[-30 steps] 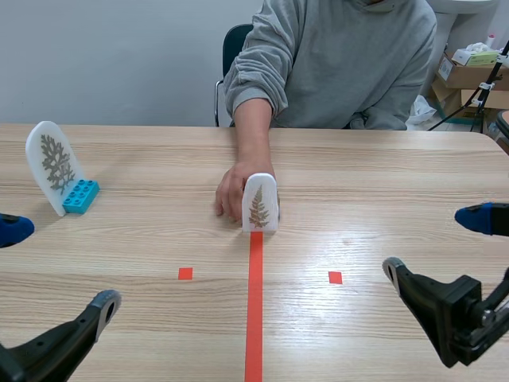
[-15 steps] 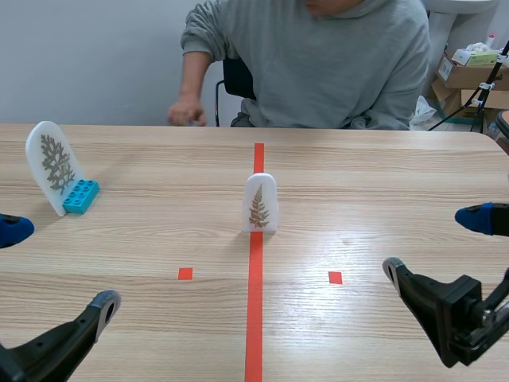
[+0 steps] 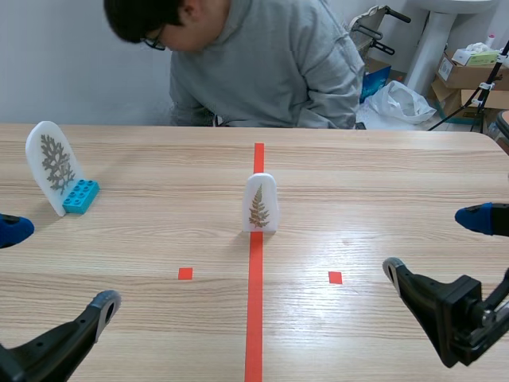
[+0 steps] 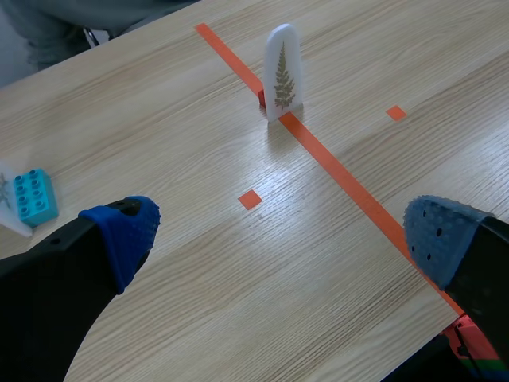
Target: Do the leaf sorting experiment
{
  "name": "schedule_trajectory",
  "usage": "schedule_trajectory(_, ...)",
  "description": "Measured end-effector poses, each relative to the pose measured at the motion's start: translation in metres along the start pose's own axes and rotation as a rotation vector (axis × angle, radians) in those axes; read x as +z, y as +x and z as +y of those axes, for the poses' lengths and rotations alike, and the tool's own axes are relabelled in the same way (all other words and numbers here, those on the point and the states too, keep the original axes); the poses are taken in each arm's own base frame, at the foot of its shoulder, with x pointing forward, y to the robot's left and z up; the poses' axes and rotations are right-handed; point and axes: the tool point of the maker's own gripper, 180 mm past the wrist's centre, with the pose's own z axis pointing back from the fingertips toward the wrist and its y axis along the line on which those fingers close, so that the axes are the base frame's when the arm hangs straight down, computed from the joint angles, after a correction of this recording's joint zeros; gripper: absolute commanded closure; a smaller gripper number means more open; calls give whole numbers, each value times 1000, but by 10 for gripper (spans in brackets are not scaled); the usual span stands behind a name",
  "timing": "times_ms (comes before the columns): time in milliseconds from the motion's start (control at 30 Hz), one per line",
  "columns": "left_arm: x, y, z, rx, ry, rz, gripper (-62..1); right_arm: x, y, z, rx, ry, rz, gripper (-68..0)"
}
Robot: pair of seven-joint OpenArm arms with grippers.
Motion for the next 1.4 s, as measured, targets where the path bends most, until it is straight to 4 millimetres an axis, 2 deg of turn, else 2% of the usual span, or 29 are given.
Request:
schedule_trajectory(967, 0, -6, 0, -1, 1, 33, -623, 0, 0, 0, 0, 0, 0, -638)
schedule_trajectory(1067, -4, -13, 4, -20, 3, 85, -623, 0, 0, 0, 0, 0, 0, -638)
schedule_trajectory(1233, -16, -8, 2, -89, -79, 61, -623, 0, 0, 0, 0, 0, 0, -638)
schedule_trajectory(1400, -38, -24, 27, -96, -81, 56, -623, 0, 0, 0, 0, 0, 1, -638)
